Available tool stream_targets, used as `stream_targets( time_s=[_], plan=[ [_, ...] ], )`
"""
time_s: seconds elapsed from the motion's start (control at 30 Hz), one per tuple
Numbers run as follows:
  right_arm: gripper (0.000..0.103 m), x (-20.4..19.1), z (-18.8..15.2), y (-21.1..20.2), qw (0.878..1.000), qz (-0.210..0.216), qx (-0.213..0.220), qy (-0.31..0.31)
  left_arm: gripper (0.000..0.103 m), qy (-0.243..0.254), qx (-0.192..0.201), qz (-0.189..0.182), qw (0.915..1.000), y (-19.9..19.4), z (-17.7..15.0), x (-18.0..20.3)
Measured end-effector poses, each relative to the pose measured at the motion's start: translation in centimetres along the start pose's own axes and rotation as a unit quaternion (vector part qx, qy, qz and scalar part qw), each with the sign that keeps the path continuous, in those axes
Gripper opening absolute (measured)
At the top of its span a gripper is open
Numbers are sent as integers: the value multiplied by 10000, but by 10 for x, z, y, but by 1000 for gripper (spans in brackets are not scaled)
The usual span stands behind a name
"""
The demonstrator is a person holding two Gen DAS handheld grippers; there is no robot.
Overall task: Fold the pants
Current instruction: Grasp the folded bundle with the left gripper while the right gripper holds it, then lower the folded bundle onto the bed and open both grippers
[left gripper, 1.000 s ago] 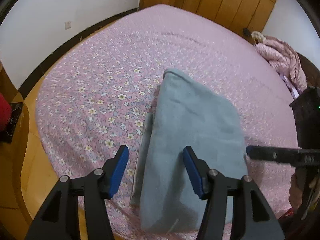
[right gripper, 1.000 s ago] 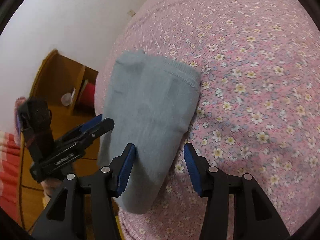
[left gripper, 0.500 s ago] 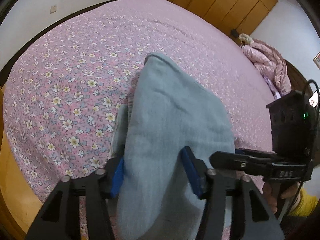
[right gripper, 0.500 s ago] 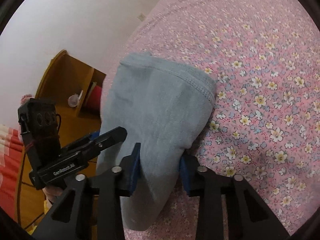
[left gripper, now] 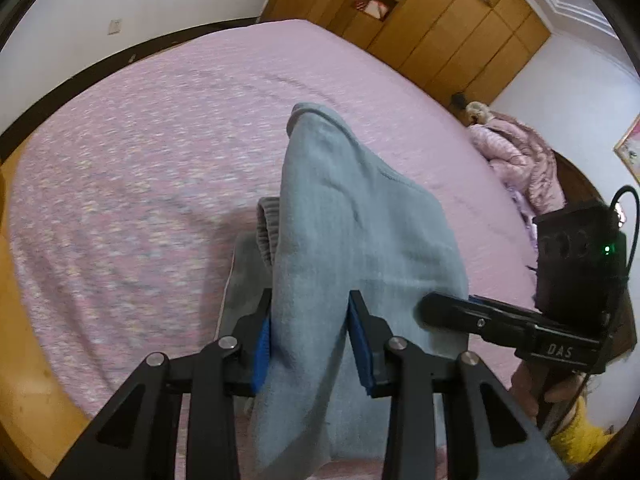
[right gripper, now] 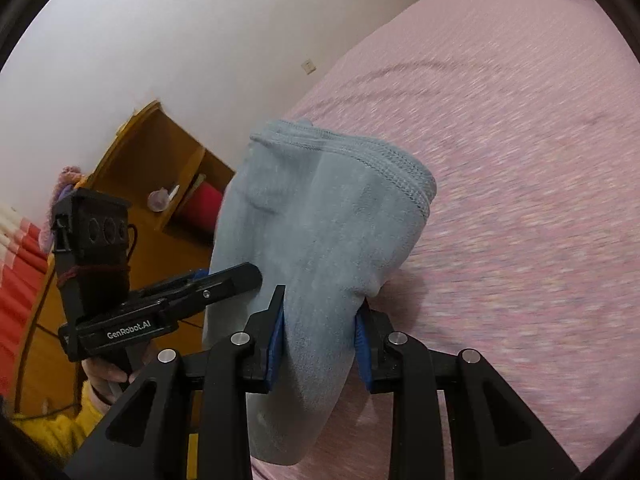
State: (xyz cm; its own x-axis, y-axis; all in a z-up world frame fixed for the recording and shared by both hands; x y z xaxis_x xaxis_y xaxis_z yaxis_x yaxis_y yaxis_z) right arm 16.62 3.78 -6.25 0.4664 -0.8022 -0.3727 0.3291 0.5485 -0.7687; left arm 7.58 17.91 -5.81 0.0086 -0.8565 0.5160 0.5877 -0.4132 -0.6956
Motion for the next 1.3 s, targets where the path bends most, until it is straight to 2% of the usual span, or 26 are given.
stream_targets(
  time_s=[0.13,0.37,0.5,0.67,0.77,0.9,1.0,1.1,1.2,1.3],
  plan=[
    [31,37,6,-35,9992,-378,139,-70,36,255,-53,-188,9995,20,6,39],
    [31,107,26,-79,9945,-983,358,58,36,595,-286,-599,9960,83,19,123],
    [31,146,33,-88,9908,-1272,398,216,35,797,-338,-768,9933,112,32,160],
    [31,195,26,-75,9875,-1490,213,460,35,989,-572,-901,9894,162,49,193],
    [31,212,20,-59,9861,-1532,71,638,35,1115,-680,-778,9884,193,52,200],
    [35,226,13,-49,9853,-1468,96,871,36,1459,-892,-350,9847,234,48,197],
    [38,230,6,-54,9848,-1416,154,992,40,1328,-920,-518,9855,241,46,194],
    [38,232,-2,-67,9816,-1602,189,1022,41,1323,-971,-574,9848,240,47,192],
    [38,238,-7,-82,9762,-1929,272,958,41,1478,-974,-429,9833,230,45,192],
    [38,232,-25,-97,9711,-2154,420,933,41,1793,-846,-189,9800,202,40,193]
  ],
)
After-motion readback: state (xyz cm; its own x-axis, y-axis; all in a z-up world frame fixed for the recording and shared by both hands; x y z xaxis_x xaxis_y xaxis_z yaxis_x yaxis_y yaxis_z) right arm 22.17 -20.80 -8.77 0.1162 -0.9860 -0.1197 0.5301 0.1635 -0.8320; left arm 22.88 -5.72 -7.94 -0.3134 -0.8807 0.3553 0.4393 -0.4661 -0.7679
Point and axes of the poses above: each gripper's, at about its wrist camera, not at the fingertips, and y roughly the way its jaws point, x to its right, z to its top, the point moved 10 cm from there along y, roughly the way its jaws point, and after that the axes turned 6 degrees about -z, right-handed, at the moved point
